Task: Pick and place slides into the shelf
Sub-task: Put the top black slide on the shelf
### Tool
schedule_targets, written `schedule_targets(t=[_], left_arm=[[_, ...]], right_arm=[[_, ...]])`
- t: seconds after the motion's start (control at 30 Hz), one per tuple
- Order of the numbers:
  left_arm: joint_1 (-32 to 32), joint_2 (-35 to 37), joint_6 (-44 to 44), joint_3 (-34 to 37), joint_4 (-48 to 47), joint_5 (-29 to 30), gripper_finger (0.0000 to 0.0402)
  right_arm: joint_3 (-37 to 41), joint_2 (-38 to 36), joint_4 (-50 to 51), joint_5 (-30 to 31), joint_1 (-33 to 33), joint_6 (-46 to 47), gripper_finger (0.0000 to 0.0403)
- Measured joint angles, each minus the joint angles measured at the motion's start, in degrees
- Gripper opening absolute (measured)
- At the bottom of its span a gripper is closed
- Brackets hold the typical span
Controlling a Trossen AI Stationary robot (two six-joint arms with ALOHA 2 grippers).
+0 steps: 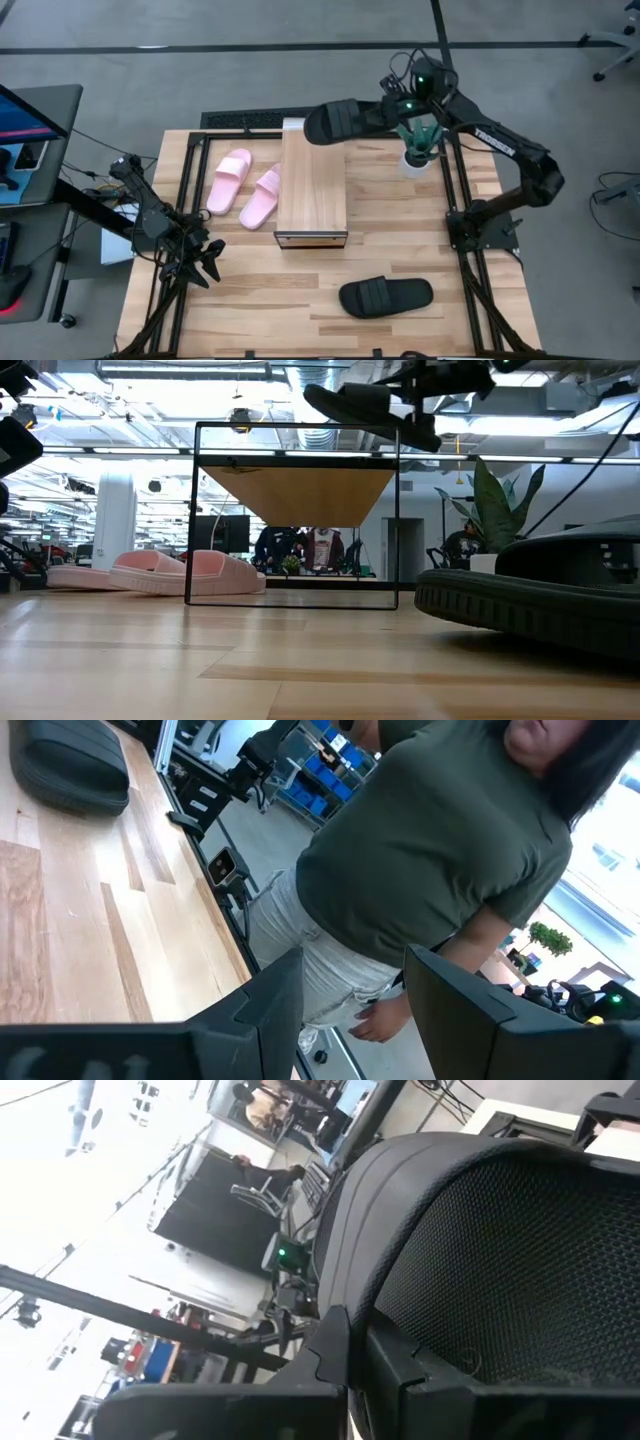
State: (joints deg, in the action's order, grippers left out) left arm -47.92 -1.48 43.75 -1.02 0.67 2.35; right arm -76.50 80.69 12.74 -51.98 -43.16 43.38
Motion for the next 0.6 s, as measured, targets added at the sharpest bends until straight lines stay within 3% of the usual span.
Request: schedule_targets(t=[0.4, 0.6], left_arm=[[0.00, -0.01, 0.00, 0.00, 0.00, -0.01, 0.0162], [0.00, -0.01, 0.00, 0.02, 0.00, -0.02, 0.0162]], right_arm=[[-6.87, 8.39, -0.82, 1.84, 2.11, 2.36, 0.0002], [-8.12, 13.87, -8.58, 5.74, 4.26, 8.86, 0.0002]])
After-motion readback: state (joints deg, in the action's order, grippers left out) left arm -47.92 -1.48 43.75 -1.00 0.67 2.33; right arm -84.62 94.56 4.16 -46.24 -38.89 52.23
